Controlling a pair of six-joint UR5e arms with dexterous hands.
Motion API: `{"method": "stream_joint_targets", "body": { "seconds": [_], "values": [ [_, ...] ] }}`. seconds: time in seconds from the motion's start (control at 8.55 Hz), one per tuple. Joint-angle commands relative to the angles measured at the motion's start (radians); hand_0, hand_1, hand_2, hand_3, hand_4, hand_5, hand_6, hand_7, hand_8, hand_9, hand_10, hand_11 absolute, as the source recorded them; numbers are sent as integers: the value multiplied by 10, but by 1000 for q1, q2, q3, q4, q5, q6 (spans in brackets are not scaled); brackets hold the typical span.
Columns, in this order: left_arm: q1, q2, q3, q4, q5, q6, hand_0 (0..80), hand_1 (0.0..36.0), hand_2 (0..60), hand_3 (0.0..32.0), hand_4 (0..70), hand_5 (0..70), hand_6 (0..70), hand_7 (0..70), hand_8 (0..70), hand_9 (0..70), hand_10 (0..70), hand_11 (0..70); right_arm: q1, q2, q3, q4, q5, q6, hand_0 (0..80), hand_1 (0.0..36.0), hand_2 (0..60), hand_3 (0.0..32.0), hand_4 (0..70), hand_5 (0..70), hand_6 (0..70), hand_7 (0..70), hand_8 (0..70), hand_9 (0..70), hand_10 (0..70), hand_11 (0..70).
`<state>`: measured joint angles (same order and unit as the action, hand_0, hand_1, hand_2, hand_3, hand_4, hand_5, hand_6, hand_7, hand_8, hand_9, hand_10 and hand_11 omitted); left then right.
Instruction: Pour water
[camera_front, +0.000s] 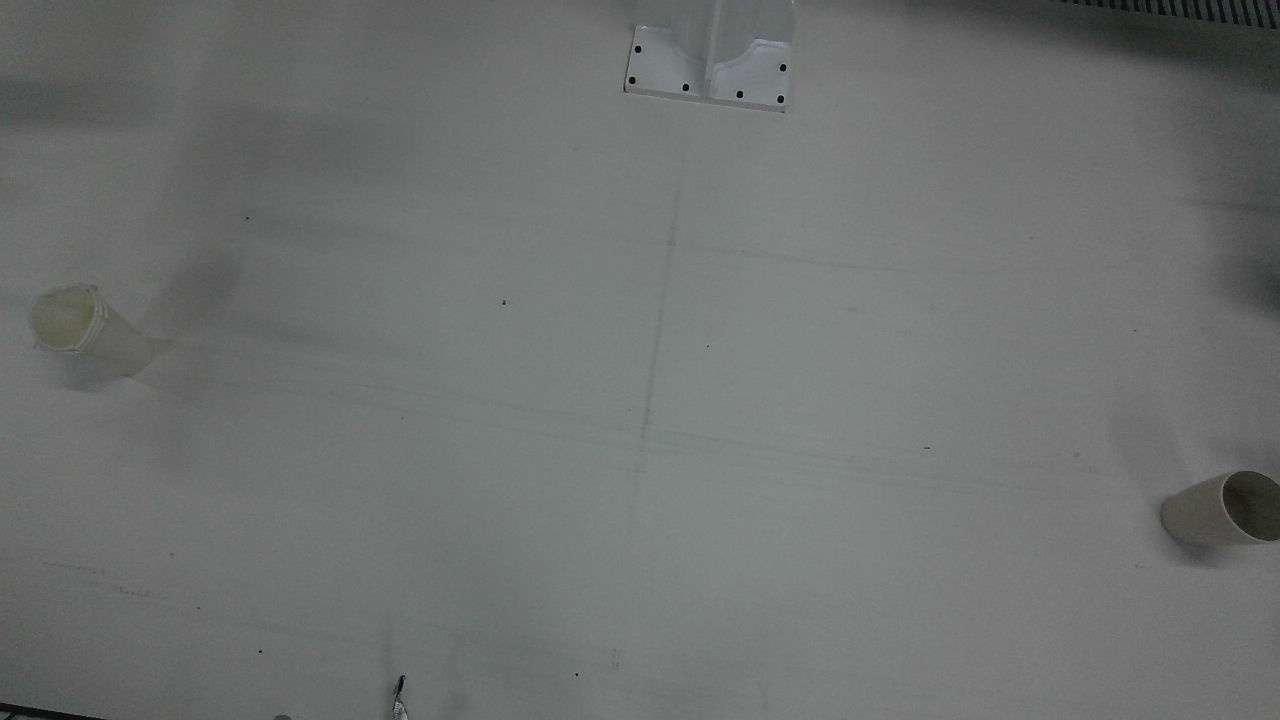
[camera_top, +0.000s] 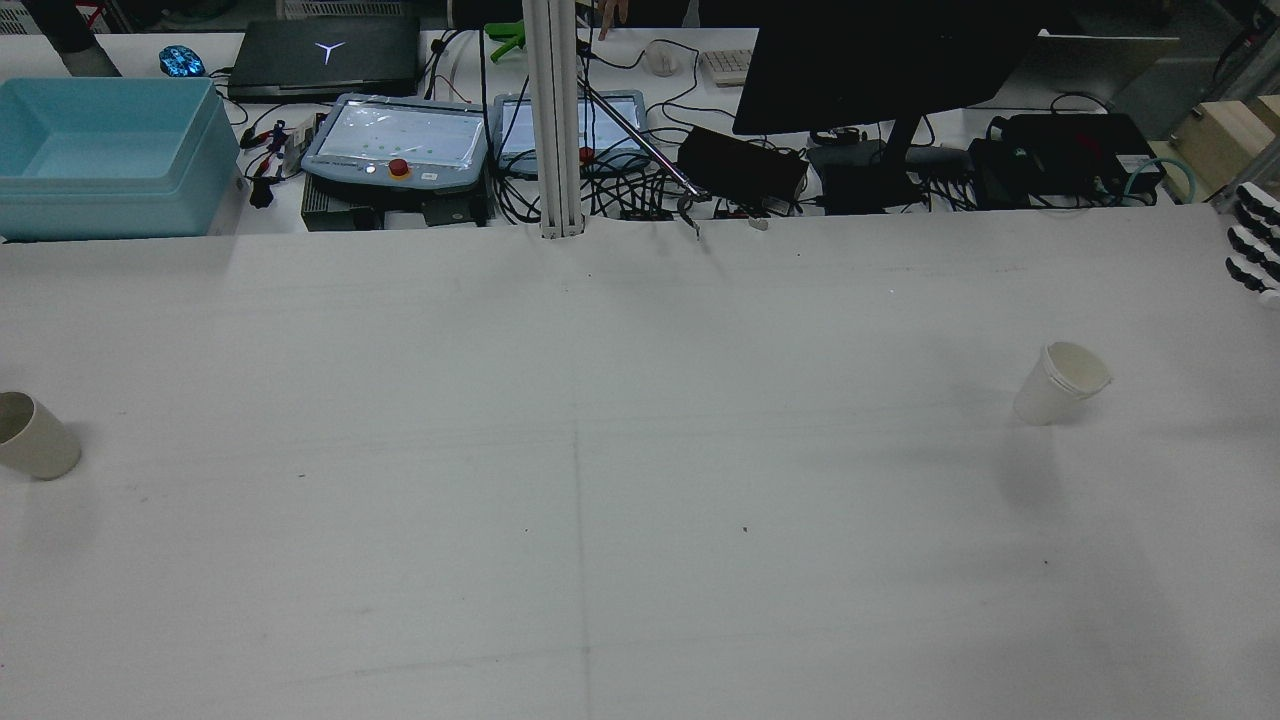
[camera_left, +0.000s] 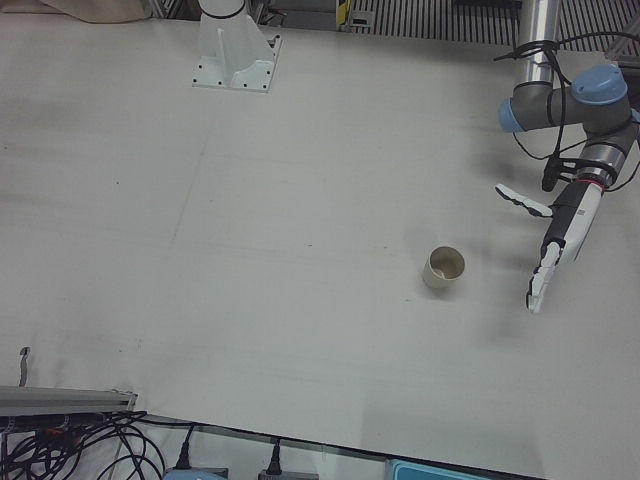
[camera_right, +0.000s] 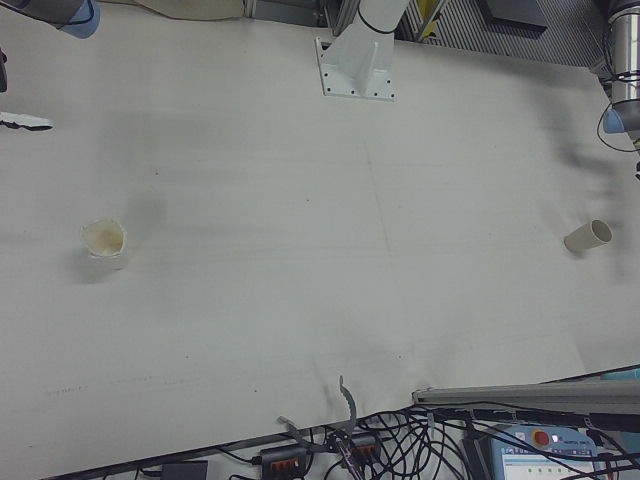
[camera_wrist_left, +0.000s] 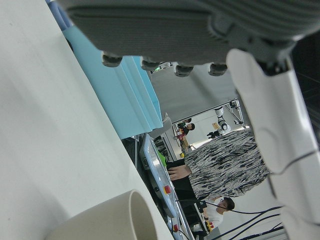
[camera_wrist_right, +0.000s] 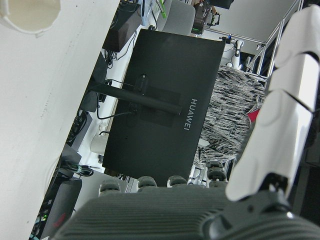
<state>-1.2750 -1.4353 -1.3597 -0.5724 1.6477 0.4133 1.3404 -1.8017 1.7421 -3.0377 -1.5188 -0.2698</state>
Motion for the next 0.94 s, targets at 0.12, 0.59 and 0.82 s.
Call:
{"method": "stream_joint_targets", "body": {
  "seconds": [0.12, 0.59, 0.82],
  "values": [
    [164, -72, 126, -38, -138, 38, 566, 124, 0, 20, 79, 0, 31, 0, 0, 0, 0, 0, 0, -18, 2, 11, -7, 0, 485, 189, 83, 0, 0, 26, 0, 0, 0, 0, 0, 0],
    [230, -129, 183, -40, -173, 59, 554, 127, 0, 0, 135, 0, 44, 0, 0, 0, 0, 0, 3, -19, 0, 10, -9, 0, 490, 199, 95, 0, 0, 30, 0, 0, 0, 0, 0, 0],
    [282, -131, 183, -44, -201, 59, 546, 118, 0, 0, 147, 0, 46, 0, 0, 0, 0, 0, 3, -22, 0, 11, -11, 0, 489, 198, 96, 0, 0, 28, 0, 0, 0, 0, 0, 0]
  ]
}}
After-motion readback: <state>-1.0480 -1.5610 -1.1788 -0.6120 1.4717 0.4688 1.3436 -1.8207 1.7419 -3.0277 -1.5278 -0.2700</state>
